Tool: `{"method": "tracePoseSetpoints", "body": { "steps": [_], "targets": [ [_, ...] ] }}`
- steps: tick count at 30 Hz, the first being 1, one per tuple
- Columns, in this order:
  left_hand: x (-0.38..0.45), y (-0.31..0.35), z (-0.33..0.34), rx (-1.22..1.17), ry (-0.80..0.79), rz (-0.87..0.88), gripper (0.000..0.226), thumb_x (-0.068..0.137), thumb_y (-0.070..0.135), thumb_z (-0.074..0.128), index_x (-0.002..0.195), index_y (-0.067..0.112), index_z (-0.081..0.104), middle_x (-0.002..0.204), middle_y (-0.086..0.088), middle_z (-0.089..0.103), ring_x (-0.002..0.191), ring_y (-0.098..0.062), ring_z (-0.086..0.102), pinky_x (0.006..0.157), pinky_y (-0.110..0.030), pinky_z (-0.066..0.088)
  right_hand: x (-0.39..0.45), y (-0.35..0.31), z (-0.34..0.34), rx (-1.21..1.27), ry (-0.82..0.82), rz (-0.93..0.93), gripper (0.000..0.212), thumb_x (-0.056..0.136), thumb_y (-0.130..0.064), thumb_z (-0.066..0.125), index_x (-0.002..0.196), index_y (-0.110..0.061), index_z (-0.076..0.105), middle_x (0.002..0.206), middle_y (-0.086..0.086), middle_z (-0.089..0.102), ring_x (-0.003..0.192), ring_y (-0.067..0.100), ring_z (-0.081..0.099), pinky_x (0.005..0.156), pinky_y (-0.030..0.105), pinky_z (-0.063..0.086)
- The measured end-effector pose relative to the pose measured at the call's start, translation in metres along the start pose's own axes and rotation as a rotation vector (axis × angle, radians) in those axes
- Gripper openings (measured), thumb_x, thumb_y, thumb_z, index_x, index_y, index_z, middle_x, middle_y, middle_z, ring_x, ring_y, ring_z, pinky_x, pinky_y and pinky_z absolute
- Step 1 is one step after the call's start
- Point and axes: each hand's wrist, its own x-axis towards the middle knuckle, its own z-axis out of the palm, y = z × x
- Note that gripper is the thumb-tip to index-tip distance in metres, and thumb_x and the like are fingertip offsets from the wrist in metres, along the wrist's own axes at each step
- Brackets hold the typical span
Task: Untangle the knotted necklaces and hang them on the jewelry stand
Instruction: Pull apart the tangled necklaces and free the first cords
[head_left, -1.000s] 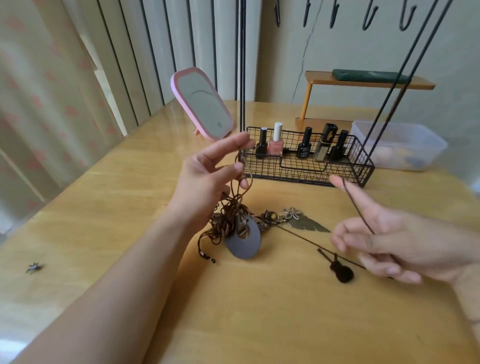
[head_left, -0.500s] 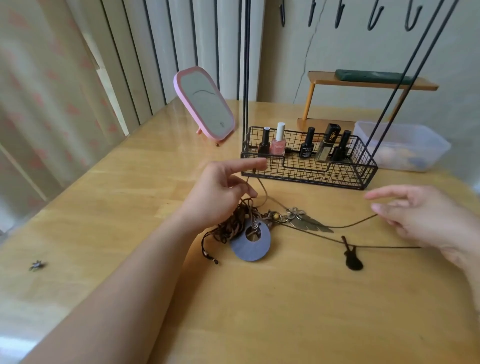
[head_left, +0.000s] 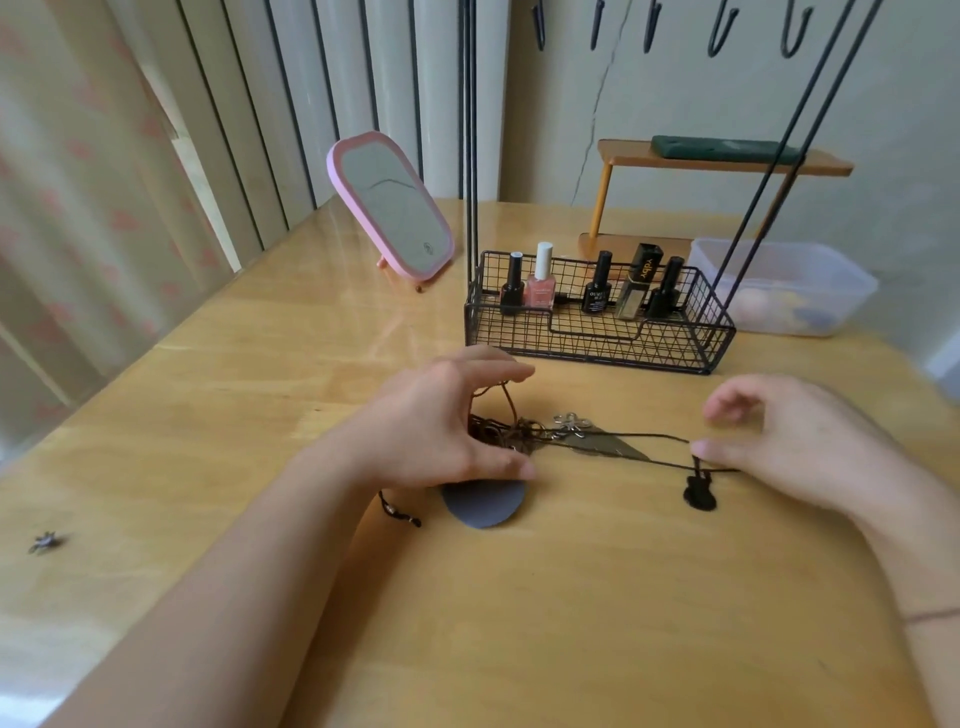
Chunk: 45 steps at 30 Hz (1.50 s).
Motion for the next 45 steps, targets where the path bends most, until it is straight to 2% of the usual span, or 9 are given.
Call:
{"method": "tracePoseSetpoints", "body": {
  "steps": [4, 9, 13, 20, 23, 25, 33, 41, 45],
  "targets": [
    [-0.005, 0.006, 0.001, 0.17, -0.1, 0.003, 0.103, 0.062, 0.071, 0.077, 0.15, 0.036, 0.036, 0.143, 0.025, 0.036, 0.126, -0.003, 0.044, 0.102, -0.033, 0.044, -0.004, -0.001, -0.005, -0.03, -0.059, -0.059, 0.027, 0.066, -0.047, 0.087, 0.075, -0.04, 0.063, 0.096, -0.018, 0.059, 0.091, 0.012, 0.056, 0.084, 0.04, 0.051],
    [-0.013, 0.006, -0.006, 0.159, -0.304, 0.048, 0.113, 0.065, 0.041, 0.078, 0.158, 0.031, 0.015, 0.151, 0.019, 0.023, 0.137, -0.008, 0.03, 0.112, -0.032, 0.036, -0.018, 0.005, -0.016, -0.119, -0.309, -0.125, 0.037, 0.06, -0.052, 0.088, 0.087, -0.05, 0.062, 0.103, -0.02, 0.053, 0.095, -0.005, 0.051, 0.076, 0.017, 0.039],
    [-0.016, 0.005, -0.011, 0.156, -0.328, 0.064, 0.109, 0.063, 0.031, 0.068, 0.158, 0.028, 0.016, 0.153, 0.016, 0.024, 0.138, -0.011, 0.03, 0.114, -0.034, 0.033, -0.023, 0.003, -0.017, -0.191, -0.427, -0.17, 0.065, 0.066, -0.057, 0.081, 0.112, -0.073, 0.037, 0.116, -0.041, 0.03, 0.113, -0.004, 0.031, 0.095, 0.022, 0.035],
    [-0.013, -0.005, -0.019, 0.153, -0.157, -0.058, 0.092, 0.071, -0.003, 0.052, 0.151, 0.038, 0.033, 0.155, 0.018, 0.032, 0.141, -0.009, 0.034, 0.114, -0.041, 0.034, -0.016, -0.007, 0.002, -0.294, -0.162, -0.154, 0.084, 0.085, -0.058, 0.062, 0.154, -0.045, 0.017, 0.158, -0.019, 0.013, 0.145, 0.011, 0.003, 0.118, 0.038, 0.018],
    [-0.01, -0.009, -0.017, 0.131, -0.125, -0.074, 0.091, 0.072, -0.011, 0.049, 0.148, 0.038, 0.039, 0.152, 0.019, 0.036, 0.136, -0.011, 0.043, 0.108, -0.038, 0.042, -0.021, -0.033, 0.017, -0.013, 0.081, -0.334, 0.029, 0.085, -0.043, 0.072, 0.111, -0.046, 0.061, 0.126, -0.023, 0.046, 0.127, 0.008, 0.031, 0.104, 0.032, 0.032],
    [-0.007, -0.013, -0.014, 0.121, -0.093, -0.072, 0.092, 0.069, -0.013, 0.047, 0.145, 0.039, 0.044, 0.15, 0.019, 0.039, 0.134, -0.011, 0.045, 0.105, -0.037, 0.045, -0.026, -0.052, 0.032, 0.097, 0.105, -0.456, 0.011, 0.083, -0.036, 0.075, 0.082, -0.043, 0.067, 0.097, -0.025, 0.053, 0.105, 0.005, 0.041, 0.09, 0.031, 0.04],
    [-0.001, -0.013, -0.005, 0.08, 0.015, -0.019, 0.091, 0.064, -0.021, 0.042, 0.14, 0.029, 0.054, 0.144, 0.01, 0.048, 0.13, -0.013, 0.049, 0.1, -0.023, 0.045, -0.022, -0.066, 0.047, -0.048, 0.128, -0.319, 0.027, 0.084, -0.06, 0.064, 0.105, -0.042, 0.067, 0.074, -0.016, 0.048, 0.092, 0.007, 0.045, 0.067, 0.029, 0.041],
    [0.001, -0.018, 0.0, 0.055, 0.01, 0.004, 0.094, 0.062, -0.021, 0.037, 0.141, 0.027, 0.054, 0.144, 0.011, 0.048, 0.132, -0.014, 0.047, 0.105, -0.031, 0.045, -0.024, -0.073, 0.053, 0.047, -0.014, -0.536, 0.052, 0.085, -0.059, 0.061, 0.135, -0.047, 0.053, 0.102, -0.024, 0.044, 0.104, 0.004, 0.037, 0.088, 0.028, 0.041],
    [0.002, -0.017, 0.001, 0.041, 0.008, 0.039, 0.092, 0.062, -0.021, 0.037, 0.14, 0.025, 0.055, 0.141, 0.01, 0.049, 0.128, -0.013, 0.049, 0.102, -0.024, 0.044, -0.024, -0.075, 0.056, -0.013, -0.084, -0.568, 0.043, 0.091, -0.06, 0.052, 0.133, -0.048, 0.049, 0.117, -0.021, 0.035, 0.114, 0.005, 0.029, 0.101, 0.033, 0.037]
  ]
}}
